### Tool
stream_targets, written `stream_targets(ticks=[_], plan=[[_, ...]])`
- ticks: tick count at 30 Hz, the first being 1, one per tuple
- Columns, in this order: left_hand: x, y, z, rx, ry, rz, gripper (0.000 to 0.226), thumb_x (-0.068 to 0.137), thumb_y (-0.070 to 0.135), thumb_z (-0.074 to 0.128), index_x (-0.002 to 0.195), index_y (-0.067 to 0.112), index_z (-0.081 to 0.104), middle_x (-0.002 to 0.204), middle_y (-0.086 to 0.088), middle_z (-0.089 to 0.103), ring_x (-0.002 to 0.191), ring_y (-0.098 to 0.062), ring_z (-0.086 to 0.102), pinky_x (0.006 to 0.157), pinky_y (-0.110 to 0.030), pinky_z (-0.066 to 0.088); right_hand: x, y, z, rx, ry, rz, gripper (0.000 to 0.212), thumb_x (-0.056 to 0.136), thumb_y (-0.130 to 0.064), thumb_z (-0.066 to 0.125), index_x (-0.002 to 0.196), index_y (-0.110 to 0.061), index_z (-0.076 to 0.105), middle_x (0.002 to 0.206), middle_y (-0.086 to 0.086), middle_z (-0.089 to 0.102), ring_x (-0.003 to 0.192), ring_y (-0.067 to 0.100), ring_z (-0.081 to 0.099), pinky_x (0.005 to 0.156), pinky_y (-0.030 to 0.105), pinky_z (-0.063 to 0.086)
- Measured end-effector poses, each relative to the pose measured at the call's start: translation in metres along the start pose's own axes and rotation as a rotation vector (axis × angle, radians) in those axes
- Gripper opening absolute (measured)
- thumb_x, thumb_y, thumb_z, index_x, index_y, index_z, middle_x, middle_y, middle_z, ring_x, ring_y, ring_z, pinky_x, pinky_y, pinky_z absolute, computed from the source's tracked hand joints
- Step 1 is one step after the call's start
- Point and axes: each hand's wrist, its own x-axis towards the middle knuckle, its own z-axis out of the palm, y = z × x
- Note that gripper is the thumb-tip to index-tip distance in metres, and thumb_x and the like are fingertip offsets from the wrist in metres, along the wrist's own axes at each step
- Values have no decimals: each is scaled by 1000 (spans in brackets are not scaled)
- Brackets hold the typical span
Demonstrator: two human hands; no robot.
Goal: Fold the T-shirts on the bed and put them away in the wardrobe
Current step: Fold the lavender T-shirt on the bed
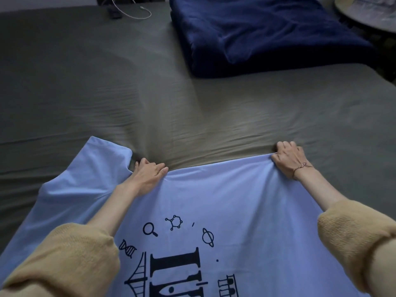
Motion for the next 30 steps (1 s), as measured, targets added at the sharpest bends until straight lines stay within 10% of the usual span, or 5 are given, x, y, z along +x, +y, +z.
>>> stream_targets(ticks=[7,12,17,27,30], plan=[[-15,20,7,201,170,-85,37,103,40,14,109,16,42,117,-4,57,124,-22,37,116,-51,-1,-22,-24,-7,-66,260,24,31,85,-1,54,115,5,52,114,22,53,114,32,50,108,61,17],[-85,20,26,-69,523,-18,92,80,66,-19,149,20,20,155,12,17,142,4,-4,106,-34,-32,-81,-70,5,-21,433,-286,42,82,-15,35,93,1,72,108,15,69,106,24,64,102,61,31],[-179,-42,69,-196,531,-233,90,78,72,-19,147,18,3,153,12,4,137,6,-9,112,-39,-19,-159,-159,27,63,354,-495,71,101,-28,0,112,-12,68,129,6,60,145,12,-4,111,50,-3],[-286,-151,79,-98,227,-432,102,58,69,-32,142,13,-18,149,7,-24,142,-7,-12,116,-49,-1,-282,-345,17,89,61,-892,54,76,-34,33,116,-26,68,128,-7,60,117,8,58,106,54,3],[-283,-169,68,-107,458,-371,80,85,52,5,143,8,38,151,-2,34,136,-16,39,106,-55,31,-323,-380,28,82,-35,-991,54,73,-39,33,113,-29,68,125,-11,62,115,4,58,105,54,5]])
